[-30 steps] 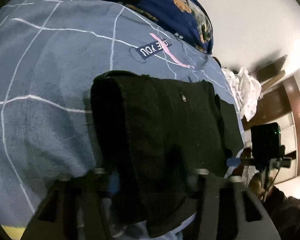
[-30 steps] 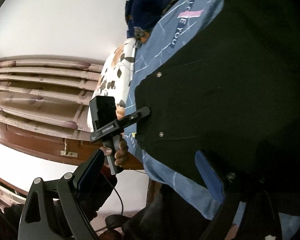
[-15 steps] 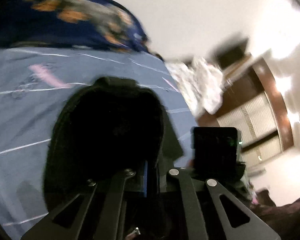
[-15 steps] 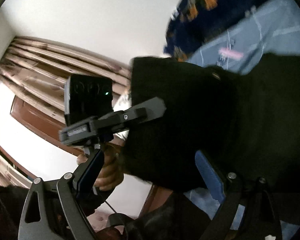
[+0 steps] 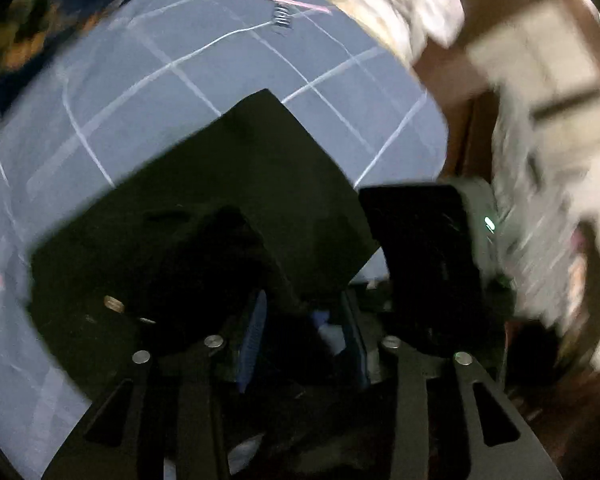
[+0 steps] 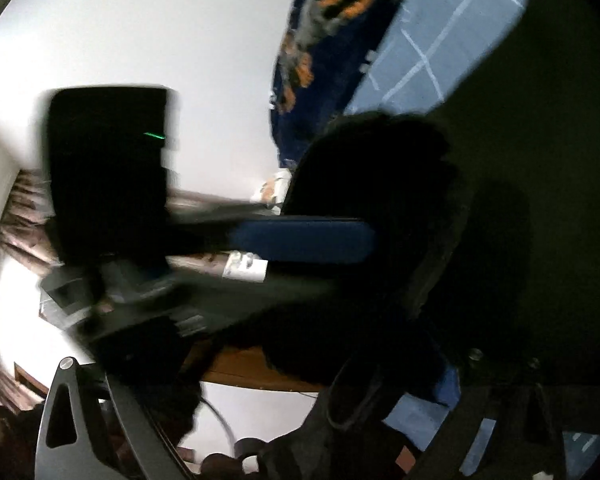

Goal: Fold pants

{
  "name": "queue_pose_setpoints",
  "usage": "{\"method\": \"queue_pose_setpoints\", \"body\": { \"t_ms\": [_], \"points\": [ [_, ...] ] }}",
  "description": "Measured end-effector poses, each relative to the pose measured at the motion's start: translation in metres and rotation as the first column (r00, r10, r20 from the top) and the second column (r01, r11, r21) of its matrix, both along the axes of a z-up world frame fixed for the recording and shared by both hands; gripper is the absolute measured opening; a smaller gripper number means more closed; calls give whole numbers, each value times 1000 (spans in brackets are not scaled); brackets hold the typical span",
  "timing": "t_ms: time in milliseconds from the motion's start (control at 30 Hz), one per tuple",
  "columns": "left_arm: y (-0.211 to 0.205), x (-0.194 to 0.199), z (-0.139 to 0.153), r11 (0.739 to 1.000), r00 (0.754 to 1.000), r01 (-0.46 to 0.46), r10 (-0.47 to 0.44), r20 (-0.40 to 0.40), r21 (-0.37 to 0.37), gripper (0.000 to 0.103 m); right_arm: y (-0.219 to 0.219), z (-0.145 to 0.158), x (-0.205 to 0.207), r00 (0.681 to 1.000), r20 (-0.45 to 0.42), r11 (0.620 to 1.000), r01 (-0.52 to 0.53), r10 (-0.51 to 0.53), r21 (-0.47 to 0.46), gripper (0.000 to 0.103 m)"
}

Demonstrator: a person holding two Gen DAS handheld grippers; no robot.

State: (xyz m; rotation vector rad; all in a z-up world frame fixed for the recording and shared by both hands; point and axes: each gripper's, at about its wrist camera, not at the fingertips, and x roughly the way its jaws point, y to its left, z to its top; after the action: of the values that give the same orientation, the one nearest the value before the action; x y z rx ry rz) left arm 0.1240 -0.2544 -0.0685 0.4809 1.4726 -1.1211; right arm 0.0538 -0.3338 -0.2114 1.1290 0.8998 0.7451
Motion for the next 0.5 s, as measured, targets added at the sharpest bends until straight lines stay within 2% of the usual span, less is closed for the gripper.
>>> {"method": "queue_pose_setpoints", "body": {
  "t_ms": [67, 133, 200, 233, 267, 300, 333, 367, 400, 467, 500],
  "points": [
    [5, -5, 23, 997, 993, 59, -63, 100, 45, 40, -7, -1, 1, 1000, -5, 1000, -1, 1, 9, 99],
    [16, 1, 42, 997, 982, 52, -62, 179, 57, 43, -8, 0, 2, 1000, -4, 1000, -1, 1, 17, 100],
    [37, 14, 62, 1000, 975, -13, 8, 222, 18, 50, -5, 4, 2, 1000, -11, 1000, -4, 4, -17, 100],
    [51, 20, 72, 998, 970, -60, 65, 236, -28, 52, -4, 7, 3, 1000, -10, 999, -12, 11, -38, 100],
    [60, 24, 75, 993, 963, -97, 111, 247, -67, 57, -2, 9, 3, 1000, -12, 998, -17, 16, -56, 100],
    [75, 26, 80, 982, 949, -151, 177, 259, -117, 66, -3, 9, 3, 1000, -19, 997, -22, 21, -74, 100],
    [93, 30, 82, 961, 930, -219, 258, 263, -168, 69, -1, 10, 4, 999, -25, 995, -28, 25, -97, 100],
    [106, 32, 79, 937, 911, -278, 327, 253, -209, 71, 3, 11, 9, 999, -29, 992, -30, 26, -123, 99],
    [129, 31, 74, 902, 886, -345, 404, 226, -260, 71, 4, 11, 10, 999, -40, 989, -31, 25, -146, 98],
    [154, 28, 57, 859, 861, -418, 478, 171, -296, 71, 10, 10, 17, 996, -88, 970, -49, 29, -237, 92],
    [166, 26, 47, 840, 850, -453, 508, 138, -298, 71, 11, 11, 17, 995, -100, 961, -57, 31, -270, 80]
  ]
}}
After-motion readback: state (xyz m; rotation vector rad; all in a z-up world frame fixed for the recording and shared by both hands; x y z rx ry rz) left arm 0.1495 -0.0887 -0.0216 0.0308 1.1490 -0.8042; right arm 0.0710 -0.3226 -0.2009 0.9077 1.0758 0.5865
